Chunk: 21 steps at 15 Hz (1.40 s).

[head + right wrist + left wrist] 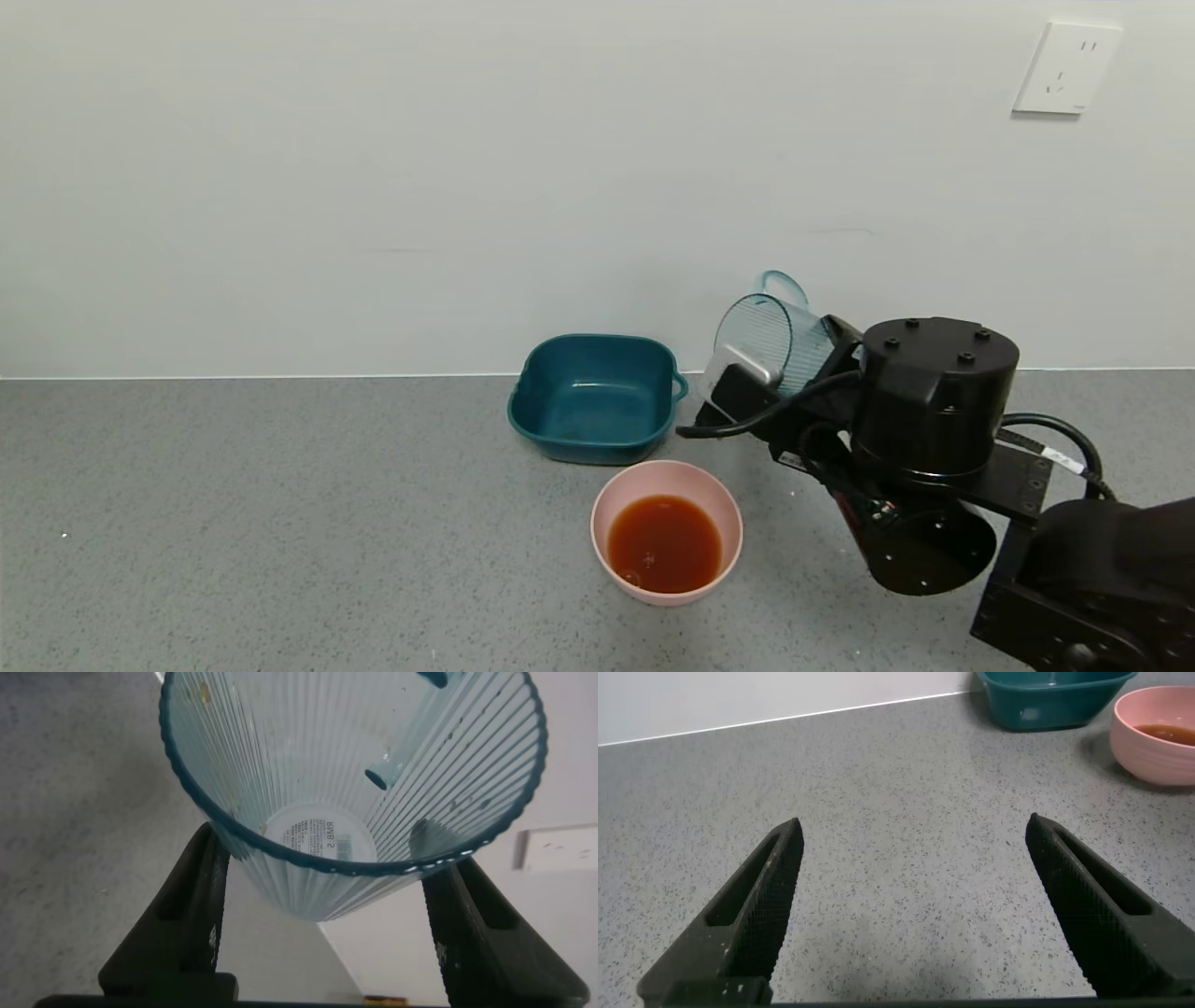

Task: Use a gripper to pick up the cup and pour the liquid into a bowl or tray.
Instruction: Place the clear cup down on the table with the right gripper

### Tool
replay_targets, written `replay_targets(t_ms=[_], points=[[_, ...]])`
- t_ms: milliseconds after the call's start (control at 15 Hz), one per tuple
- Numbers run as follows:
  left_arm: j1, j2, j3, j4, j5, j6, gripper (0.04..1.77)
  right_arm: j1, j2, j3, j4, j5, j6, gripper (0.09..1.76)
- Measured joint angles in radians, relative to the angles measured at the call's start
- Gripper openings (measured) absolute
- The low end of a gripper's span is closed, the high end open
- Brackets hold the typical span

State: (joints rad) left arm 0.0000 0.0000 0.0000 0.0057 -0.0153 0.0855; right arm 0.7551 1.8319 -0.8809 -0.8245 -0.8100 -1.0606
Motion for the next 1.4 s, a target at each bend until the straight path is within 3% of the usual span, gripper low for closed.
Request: replay_targets(t_ms=[400, 600, 867, 1133, 1400], points=[[0.000, 0.000, 0.000, 0.000, 0.000, 0.000, 1.72, 0.001, -0.158, 0.003, 0.338, 0.007, 0.409, 1.28], [0.000, 0.000, 0.000, 0.000, 0.000, 0.000, 1.72, -0.001, -0.215, 0.014, 0.450, 0.060, 0.606, 1.28], [0.000, 0.000, 0.000, 0.000, 0.000, 0.000, 1.72, -0.037, -0.267, 0.076, 0.483, 0.161, 0.770, 1.28], [0.000, 0.000, 0.000, 0.000, 0.000, 0.000, 1.72, -0.138, -0.316, 0.142, 0.472, 0.327, 0.923, 1.28], [0.000, 0.000, 0.000, 0.000, 0.000, 0.000, 1.72, -0.224, -0.333, 0.211, 0.428, 0.401, 1.008, 1.28]])
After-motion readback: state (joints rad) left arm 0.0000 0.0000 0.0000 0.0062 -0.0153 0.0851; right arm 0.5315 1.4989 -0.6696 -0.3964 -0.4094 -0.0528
